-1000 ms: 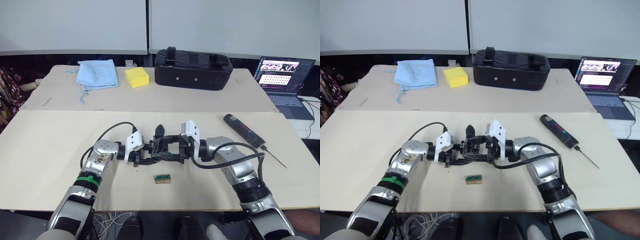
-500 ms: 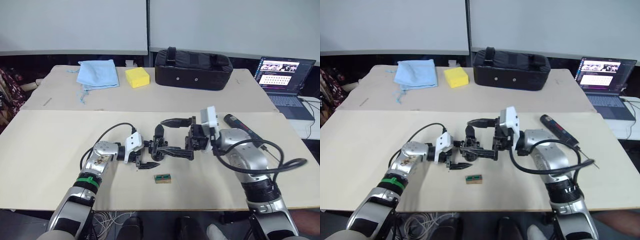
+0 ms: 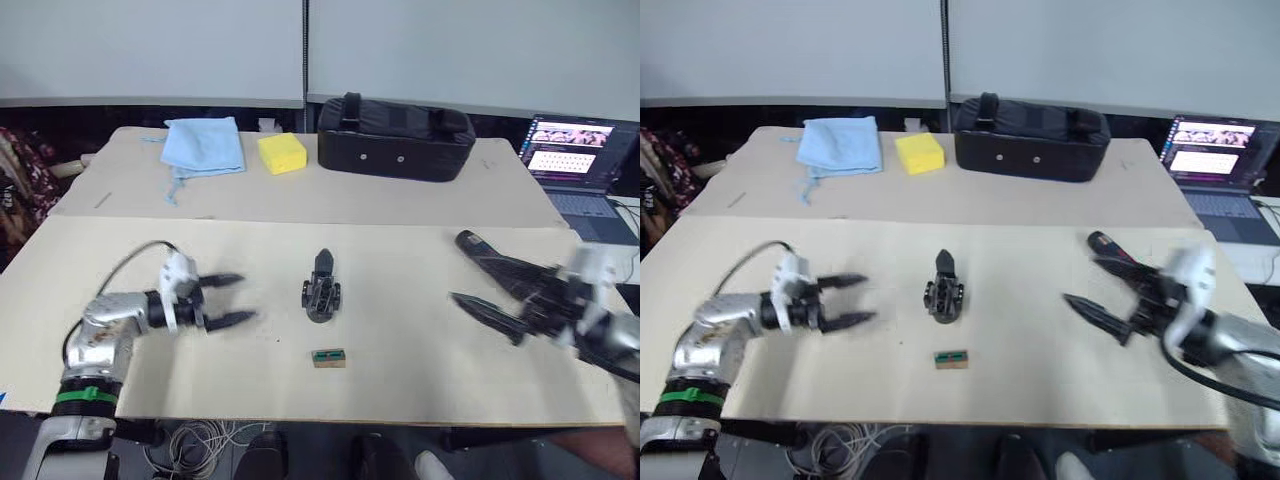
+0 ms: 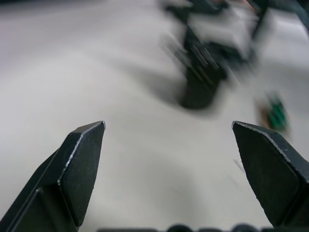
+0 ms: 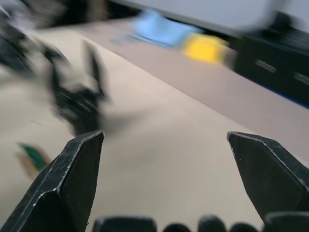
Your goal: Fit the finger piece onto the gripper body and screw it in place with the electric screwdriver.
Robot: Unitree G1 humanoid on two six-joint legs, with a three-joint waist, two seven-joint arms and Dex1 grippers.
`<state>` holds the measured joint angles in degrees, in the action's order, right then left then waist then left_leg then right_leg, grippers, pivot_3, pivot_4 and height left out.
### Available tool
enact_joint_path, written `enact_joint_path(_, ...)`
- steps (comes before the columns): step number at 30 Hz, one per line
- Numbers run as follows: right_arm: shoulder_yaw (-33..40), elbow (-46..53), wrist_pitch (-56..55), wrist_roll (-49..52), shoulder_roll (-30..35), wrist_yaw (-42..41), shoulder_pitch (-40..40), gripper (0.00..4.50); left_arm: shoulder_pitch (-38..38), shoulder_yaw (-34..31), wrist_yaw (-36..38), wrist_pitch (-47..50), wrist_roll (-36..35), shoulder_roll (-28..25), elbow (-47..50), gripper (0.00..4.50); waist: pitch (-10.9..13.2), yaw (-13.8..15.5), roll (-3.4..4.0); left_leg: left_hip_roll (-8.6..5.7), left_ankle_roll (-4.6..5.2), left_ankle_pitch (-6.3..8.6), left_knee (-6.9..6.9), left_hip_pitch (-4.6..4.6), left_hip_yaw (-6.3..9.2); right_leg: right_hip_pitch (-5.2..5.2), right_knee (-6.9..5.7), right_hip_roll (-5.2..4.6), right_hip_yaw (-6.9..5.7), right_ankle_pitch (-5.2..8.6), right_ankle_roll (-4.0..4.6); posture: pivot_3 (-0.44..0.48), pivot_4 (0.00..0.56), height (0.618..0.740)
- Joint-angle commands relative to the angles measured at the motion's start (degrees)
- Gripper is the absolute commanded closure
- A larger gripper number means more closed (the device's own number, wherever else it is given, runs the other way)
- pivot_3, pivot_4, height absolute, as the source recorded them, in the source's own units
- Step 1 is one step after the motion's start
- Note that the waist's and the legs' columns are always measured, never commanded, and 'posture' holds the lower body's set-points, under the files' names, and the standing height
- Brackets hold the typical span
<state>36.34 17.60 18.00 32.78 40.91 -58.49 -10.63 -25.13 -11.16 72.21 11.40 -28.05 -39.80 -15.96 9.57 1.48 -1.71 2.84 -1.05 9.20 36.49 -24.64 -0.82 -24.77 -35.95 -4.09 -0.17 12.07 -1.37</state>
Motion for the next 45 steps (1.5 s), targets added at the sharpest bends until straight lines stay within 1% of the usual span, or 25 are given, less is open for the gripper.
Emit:
enact_joint_path(1,9.4,-5.9,-7.4,-2.7,-2.5,1.0,-7.0,0.0,-2.2,-1.4,0.3,2.8,-4.1,-0.1,5.0,0.03,0.0,0.0,0.01,-0.02,-0.01,0.01,0.0,0.05,-0.05,0.09,0.08,-0.06,0.0,-0.01,-0.03,0.0,0.15,0.74)
enact_joint_path(3,11.6,-10.1,-10.1,-3.6,-5.0,2.0,-11.3,0.0,-2.6,-1.3,0.4,4.7,-5.9,0.3,7.7,0.03,0.0,-0.2,0.01,-0.07,-0.01,0.02,-0.02,0.17,-0.08,0.29,0.21,-0.16,-0.01,0.03,-0.11,0.0,0.15,0.74)
enact_joint_path(6,12.0,-12.1,-13.2,-4.2,-7.3,2.6,-14.7,0.0,-3.0,-1.0,0.2,6.8,-7.1,0.2,10.5,0.03,0.0,-1.0,0.01,-0.1,-0.21,0.17,-0.06,0.32,-0.16,0.39,0.23,-0.26,0.0,0.06,-0.13,0.0,0.15,0.74)
enact_joint_path(7,12.0,-12.0,-13.6,-4.0,-8.0,3.5,-14.9,0.0,-3.3,-1.2,-0.1,7.7,-7.7,0.2,11.2,0.03,0.0,-1.4,0.02,-0.07,-0.4,0.29,-0.07,0.36,-0.17,0.39,0.21,-0.25,0.01,0.05,-0.12,0.0,0.15,0.74)
enact_joint_path(9,11.2,-10.8,-12.2,-3.3,-8.3,6.0,-14.2,0.0,-3.8,-1.7,-1.0,9.5,-9.1,0.2,12.9,0.03,0.0,-2.3,0.02,-0.04,-0.43,0.31,-0.07,0.46,-0.16,0.41,0.15,-0.22,0.03,0.04,-0.1,0.0,0.15,0.74)
enact_joint_path(12,8.6,-10.0,-8.9,-3.9,-5.0,8.5,-10.7,0.0,-4.1,-1.9,-2.0,11.2,-10.1,0.0,14.8,0.03,0.0,-3.1,0.02,-0.04,-0.46,0.32,-0.09,0.54,-0.16,0.43,0.1,-0.21,0.08,0.03,-0.08,0.0,0.15,0.74)
enact_joint_path(16,3.3,-14.7,-0.9,-5.0,3.3,12.4,1.0,0.0,-4.0,-1.5,-2.4,11.9,-10.2,-0.2,16.2,0.03,0.0,-3.8,0.05,-0.16,-0.44,0.31,-0.09,0.62,-0.19,0.46,0.1,-0.22,0.28,0.02,-0.1,0.0,0.15,0.74)
enact_joint_path(19,-6.0,-23.7,6.3,-10.4,11.0,14.3,12.7,0.0,-3.8,-1.0,-2.3,12.0,-9.9,-0.3,16.7,0.03,0.1,-3.7,0.0,-0.18,-0.25,0.19,-0.1,0.65,-0.21,0.47,0.1,-0.18,0.33,0.02,-0.1,0.0,0.15,0.74)
enact_joint_path(21,-12.0,-31.0,6.4,-12.5,13.1,12.3,21.8,0.0,-3.6,-0.6,-2.3,11.9,-9.6,-0.1,16.9,0.03,0.1,-3.5,-0.07,-0.21,-0.02,0.05,-0.17,0.59,-0.22,0.44,0.13,-0.18,0.32,0.02,-0.11,0.0,0.15,0.74)
enact_joint_path(23,-19.9,-41.1,6.1,-17.0,13.9,9.7,32.7,0.0,-3.3,0.0,-2.2,11.5,-9.2,0.2,17.1,0.03,0.1,-3.4,-0.08,-0.22,0.01,0.03,-0.18,0.5,-0.22,0.37,0.15,-0.14,0.35,0.02,-0.11,0.0,0.15,0.74)
enact_joint_path(24,-23.4,-46.5,4.0,-19.8,13.6,8.8,37.5,0.0,-3.3,0.3,-2.4,11.4,-9.0,0.4,17.3,0.03,0.1,-3.5,-0.09,-0.21,0.01,0.03,-0.18,0.47,-0.22,0.35,0.16,-0.12,0.37,0.02,-0.12,0.0,0.15,0.74)
enact_joint_path(27,-30.8,-59.5,-1.2,-26.1,12.1,6.8,47.5,0.0,-3.4,0.7,-2.8,11.0,-8.8,1.0,17.4,0.03,0.2,-3.0,-0.11,-0.26,0.03,0.03,-0.21,0.37,-0.23,0.28,0.19,-0.11,0.42,0.04,-0.18,0.0,0.15,0.74)
enact_joint_path(30,-35.6,-70.3,-5.8,-30.9,10.5,6.6,53.7,0.0,-3.0,0.7,-3.0,10.8,-8.8,1.1,18.1,0.03,0.2,-2.5,-0.12,-0.31,0.1,0.08,-0.23,0.33,-0.24,0.27,0.21,-0.12,0.47,0.1,-0.31,0.0,0.15,0.74)
enact_joint_path(34,-37.9,-80.1,-8.6,-34.3,9.2,7.8,58.4,0.0,-2.1,0.5,-2.9,11.1,-9.0,1.0,19.0,0.03,0.2,-2.2,-0.11,-0.42,0.15,0.11,-0.28,0.28,-0.25,0.26,0.24,-0.19,0.52,0.05,-0.52,0.0,0.15,0.74)
enact_joint_path(36,-38.0,-83.0,-9.3,-34.5,8.7,6.7,59.4,0.53,-1.8,0.3,-2.9,11.1,-9.1,0.9,19.3,0.0,0.2,-2.3,-0.14,-0.44,0.16,0.12,-0.27,0.3,-0.28,0.27,0.24,-0.21,0.58,0.02,-0.6,0.0,0.15,0.74)
enact_joint_path(38,-37.8,-84.6,-10.1,-34.9,8.4,6.3,60.0,1.14,-1.8,0.3,-2.8,11.0,-9.0,0.8,19.2,0.0,0.2,-2.3,-0.14,-0.43,0.16,0.12,-0.24,0.35,-0.29,0.33,0.24,-0.2,0.58,0.07,-0.52,0.0,0.15,0.74)
enact_joint_path(42,-35.6,-83.8,-15.3,-32.7,8.0,3.7,61.0,2.54,-1.2,0.1,-1.9,11.0,-9.2,0.2,19.3,0.0,0.2,-2.5,-0.13,-0.41,0.16,0.12,-0.18,0.46,-0.29,0.4,0.19,-0.17,0.62,0.1,-0.43,0.0,0.15,0.74)
enact_joint_path(44,-34.4,-81.0,-15.8,-30.9,8.7,0.5,60.9,2.57,-0.1,-0.3,-1.0,10.4,-9.3,0.0,19.7,0.0,0.2,-2.7,-0.07,-0.42,0.17,0.12,-0.19,0.46,-0.33,0.37,0.16,-0.17,0.67,0.1,-0.45,0.0,0.15,0.74)
enact_joint_path(45,-33.5,-77.7,-14.6,-29.3,9.3,-2.1,60.2,2.57,0.6,-0.5,-0.5,10.3,-9.5,-0.2,19.9,0.0,0.3,-2.8,-0.04,-0.42,0.17,0.12,-0.2,0.45,-0.35,0.35,0.16,-0.16,0.7,0.09,-0.46,0.0,0.15,0.74)
